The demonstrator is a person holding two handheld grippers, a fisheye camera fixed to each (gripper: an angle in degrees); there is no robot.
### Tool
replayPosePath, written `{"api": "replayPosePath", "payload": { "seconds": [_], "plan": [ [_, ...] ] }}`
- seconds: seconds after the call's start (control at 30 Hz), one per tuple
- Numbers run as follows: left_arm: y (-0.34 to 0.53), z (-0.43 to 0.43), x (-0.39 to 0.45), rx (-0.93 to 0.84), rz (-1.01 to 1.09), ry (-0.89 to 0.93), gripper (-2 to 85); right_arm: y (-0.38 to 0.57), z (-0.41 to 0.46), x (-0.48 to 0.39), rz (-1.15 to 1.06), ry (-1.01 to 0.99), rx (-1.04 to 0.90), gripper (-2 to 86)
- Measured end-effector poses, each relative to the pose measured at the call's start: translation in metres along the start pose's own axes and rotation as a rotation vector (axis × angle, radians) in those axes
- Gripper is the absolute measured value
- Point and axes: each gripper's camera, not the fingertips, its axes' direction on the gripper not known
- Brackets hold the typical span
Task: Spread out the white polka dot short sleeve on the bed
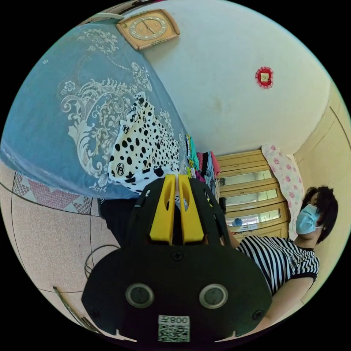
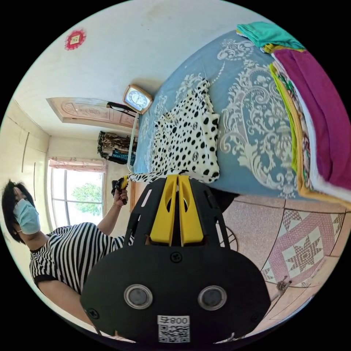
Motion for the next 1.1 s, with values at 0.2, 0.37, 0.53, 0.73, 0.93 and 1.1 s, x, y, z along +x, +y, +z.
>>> {"api": "replayPosePath", "payload": {
  "seconds": [0.2,0.37,0.53,0.73,0.93,1.1],
  "plan": [
    [-0.104,0.037,0.022,-0.007,0.041,-0.029,1.5,-0.106,0.005,0.0,-0.07,0.016,0.014,0.4],
    [-0.182,0.069,0.027,-0.008,0.033,-0.049,1.6,-0.191,0.019,0.017,-0.076,0.021,0.012,0.4],
    [-0.251,0.101,0.027,-0.006,0.019,-0.081,1.6,-0.282,0.045,0.038,-0.075,0.033,-0.005,0.4],
    [-0.319,0.13,0.026,0.02,-0.008,-0.104,1.6,-0.369,0.076,0.051,-0.1,0.052,-0.025,0.3],
    [-0.37,0.153,0.027,0.047,-0.023,-0.103,1.6,-0.438,0.109,0.064,-0.117,0.072,-0.05,0.3],
    [-0.413,0.182,0.028,0.034,-0.034,-0.137,1.7,-0.483,0.137,0.082,-0.096,0.073,-0.063,0.3]
  ]
}}
